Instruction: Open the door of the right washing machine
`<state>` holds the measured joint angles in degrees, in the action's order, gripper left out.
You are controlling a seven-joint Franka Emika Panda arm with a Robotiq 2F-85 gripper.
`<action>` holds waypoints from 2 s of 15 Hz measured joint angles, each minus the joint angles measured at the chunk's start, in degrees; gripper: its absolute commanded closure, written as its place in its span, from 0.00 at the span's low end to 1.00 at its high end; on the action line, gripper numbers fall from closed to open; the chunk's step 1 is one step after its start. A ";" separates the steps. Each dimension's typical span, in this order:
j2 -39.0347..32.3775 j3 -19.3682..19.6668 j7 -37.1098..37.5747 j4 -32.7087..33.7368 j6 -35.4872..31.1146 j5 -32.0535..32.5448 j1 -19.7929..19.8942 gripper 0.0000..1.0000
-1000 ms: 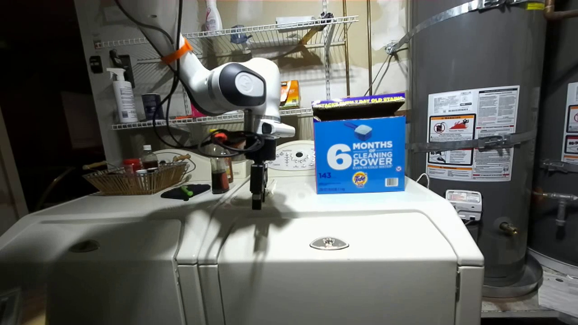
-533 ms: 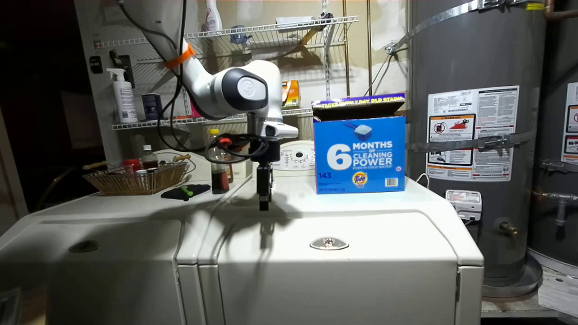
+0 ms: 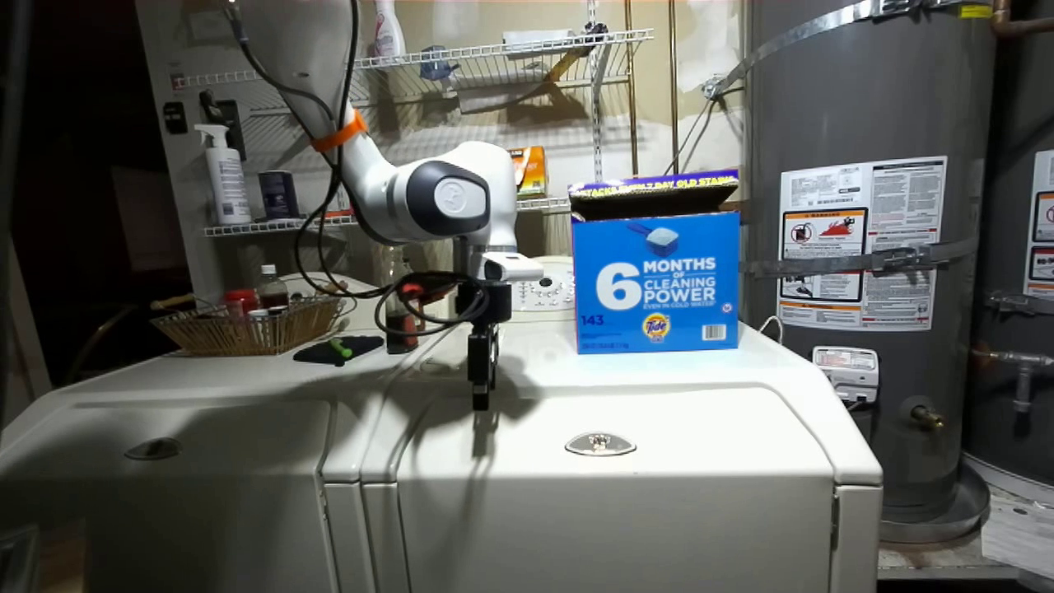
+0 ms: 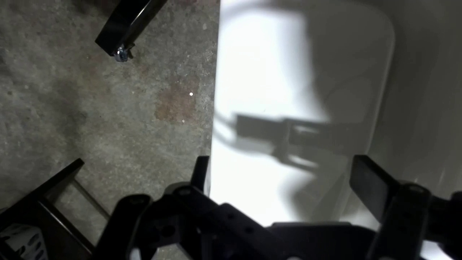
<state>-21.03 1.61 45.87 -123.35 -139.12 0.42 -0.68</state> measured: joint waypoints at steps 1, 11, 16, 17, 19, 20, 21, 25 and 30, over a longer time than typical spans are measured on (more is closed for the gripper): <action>-0.46 0.08 0.12 0.00 -0.78 -0.80 -0.15 0.00; -3.34 0.59 0.30 0.04 -6.87 -5.93 -1.24 0.00; -3.62 3.57 0.20 0.17 -5.68 -3.23 -3.54 0.00; -3.62 4.14 0.20 0.33 -4.99 -2.45 -4.00 0.00; -3.61 5.08 -0.49 0.58 -2.62 -0.92 -4.22 0.00; -3.60 5.85 -1.35 0.56 -1.18 0.38 -4.17 0.00; -3.61 6.89 -2.15 0.49 0.30 2.31 -4.12 0.00; -3.66 12.09 -6.01 -0.38 3.06 11.33 -3.37 0.00; -3.58 17.51 -6.57 -0.92 3.03 20.02 -2.36 0.00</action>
<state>-24.61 19.11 39.31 -124.27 -136.09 20.44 -3.04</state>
